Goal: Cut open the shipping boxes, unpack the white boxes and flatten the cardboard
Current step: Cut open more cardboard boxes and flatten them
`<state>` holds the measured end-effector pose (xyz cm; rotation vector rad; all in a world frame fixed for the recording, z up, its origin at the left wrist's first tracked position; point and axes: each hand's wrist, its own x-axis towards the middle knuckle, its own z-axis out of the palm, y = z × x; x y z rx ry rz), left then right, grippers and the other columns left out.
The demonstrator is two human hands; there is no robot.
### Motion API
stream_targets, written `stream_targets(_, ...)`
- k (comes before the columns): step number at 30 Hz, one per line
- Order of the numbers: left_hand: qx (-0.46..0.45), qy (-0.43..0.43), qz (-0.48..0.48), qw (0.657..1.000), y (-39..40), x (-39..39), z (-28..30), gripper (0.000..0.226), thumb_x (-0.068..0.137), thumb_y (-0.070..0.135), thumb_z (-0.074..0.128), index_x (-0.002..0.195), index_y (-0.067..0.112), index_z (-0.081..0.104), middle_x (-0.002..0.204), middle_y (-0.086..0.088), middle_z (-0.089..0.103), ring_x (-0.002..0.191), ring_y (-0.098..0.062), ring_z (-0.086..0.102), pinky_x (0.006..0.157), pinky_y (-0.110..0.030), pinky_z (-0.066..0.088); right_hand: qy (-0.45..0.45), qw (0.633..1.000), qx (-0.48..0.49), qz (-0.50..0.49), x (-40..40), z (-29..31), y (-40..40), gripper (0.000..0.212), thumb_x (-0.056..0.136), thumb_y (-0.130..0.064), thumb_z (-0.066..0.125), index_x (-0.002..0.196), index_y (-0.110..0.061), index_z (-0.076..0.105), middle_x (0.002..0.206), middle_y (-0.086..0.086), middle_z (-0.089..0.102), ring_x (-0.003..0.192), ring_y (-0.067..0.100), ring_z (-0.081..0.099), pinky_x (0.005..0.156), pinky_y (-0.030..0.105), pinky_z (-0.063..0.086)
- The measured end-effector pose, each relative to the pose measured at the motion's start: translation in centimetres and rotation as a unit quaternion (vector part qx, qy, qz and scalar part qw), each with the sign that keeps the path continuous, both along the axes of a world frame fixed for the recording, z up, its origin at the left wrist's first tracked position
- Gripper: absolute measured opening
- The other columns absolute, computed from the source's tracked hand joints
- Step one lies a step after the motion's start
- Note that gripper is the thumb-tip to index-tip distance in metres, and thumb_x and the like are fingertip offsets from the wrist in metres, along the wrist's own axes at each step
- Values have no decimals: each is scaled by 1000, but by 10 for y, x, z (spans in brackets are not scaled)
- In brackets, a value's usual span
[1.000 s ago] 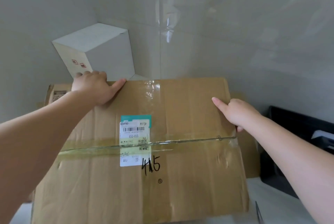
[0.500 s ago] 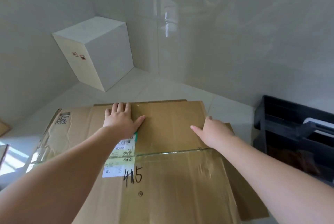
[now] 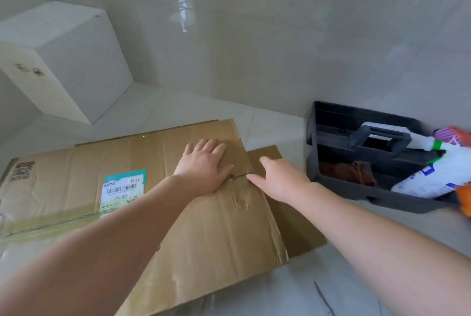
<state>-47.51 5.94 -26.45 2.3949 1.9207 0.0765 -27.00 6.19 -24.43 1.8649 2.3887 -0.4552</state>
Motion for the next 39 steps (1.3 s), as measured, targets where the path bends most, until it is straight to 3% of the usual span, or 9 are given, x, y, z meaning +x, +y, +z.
stream_targets(4, 5, -31, -30, 999, 5, 41, 5, 54, 93, 55, 36, 136, 23, 41, 143, 0, 40, 135, -22, 29, 112, -41, 18, -18, 999, 12, -33, 40, 0, -29, 64, 92, -64, 37, 134, -17, 45, 97, 1, 64, 76, 19, 59, 52, 31, 44)
stream_targets(8, 11, -75, -40, 996, 10, 73, 11, 47, 92, 49, 44, 130, 22, 51, 139, -2, 46, 132, -24, 35, 109, -40, 23, -22, 994, -32, -105, 84, -13, -69, 50, 93, -56, 44, 122, -16, 53, 109, 4, 65, 94, 25, 62, 73, 37, 53)
stream_targets(10, 13, -87, -50, 995, 9, 85, 12, 45, 92, 47, 45, 128, 21, 53, 136, -2, 48, 129, -25, 38, 108, -41, 25, -45, 986, -92, -129, 108, -31, -96, 32, 93, -44, 50, 105, -15, 55, 105, 6, 63, 95, 28, 61, 73, 34, 50)
stream_targets(13, 17, -108, -62, 992, 2, 94, 10, 42, 92, 43, 47, 126, 20, 55, 133, -2, 51, 126, -25, 41, 107, -42, 27, -84, 965, -190, -161, 139, -64, -140, 18, 90, -25, 55, 103, -14, 60, 108, 6, 62, 99, 30, 61, 79, 31, 49)
stream_targets(16, 5, -115, -69, 991, -9, 97, 8, 40, 92, 40, 48, 126, 20, 56, 132, -2, 52, 126, -25, 42, 109, -42, 27, -131, 944, -256, -161, 155, -92, -177, 3, 86, -17, 57, 89, -17, 55, 99, 5, 63, 88, 26, 61, 72, 28, 48)
stream_targets(21, -4, -115, -65, 991, -17, 92, 1, 39, 92, 38, 48, 125, 19, 57, 131, -3, 53, 125, -26, 43, 107, -40, 27, -170, 926, -300, -154, 156, -124, -207, 13, 84, -25, 60, 92, -16, 54, 81, 0, 52, 78, 22, 57, 63, 27, 43)
stream_targets(27, -4, -122, -72, 990, -22, 85, -4, 35, 93, 34, 50, 122, 17, 58, 130, -3, 53, 122, -25, 44, 104, -35, 28, -179, 943, -234, -157, 147, -151, -224, 35, 86, -15, 50, 121, -15, 45, 109, 2, 63, 101, 24, 62, 69, 30, 41)
stream_targets(33, -8, -133, -137, 982, -23, 82, -3, 26, 94, 27, 48, 108, 18, 67, 117, 1, 61, 110, -22, 53, 105, -32, 29, -123, 944, -239, -190, 141, -148, -213, 21, 86, -26, 50, 105, -19, 54, 88, -3, 59, 88, 20, 62, 61, 24, 40)
stream_targets(39, -10, -127, -165, 978, -26, 76, -1, 23, 92, 22, 48, 98, 17, 69, 105, 3, 63, 101, -22, 55, 102, -34, 33, -15, 948, -237, -212, 151, -105, -153, 8, 73, -14, 53, 74, -20, 58, 78, 2, 63, 64, 19, 58, 48, 20, 39)
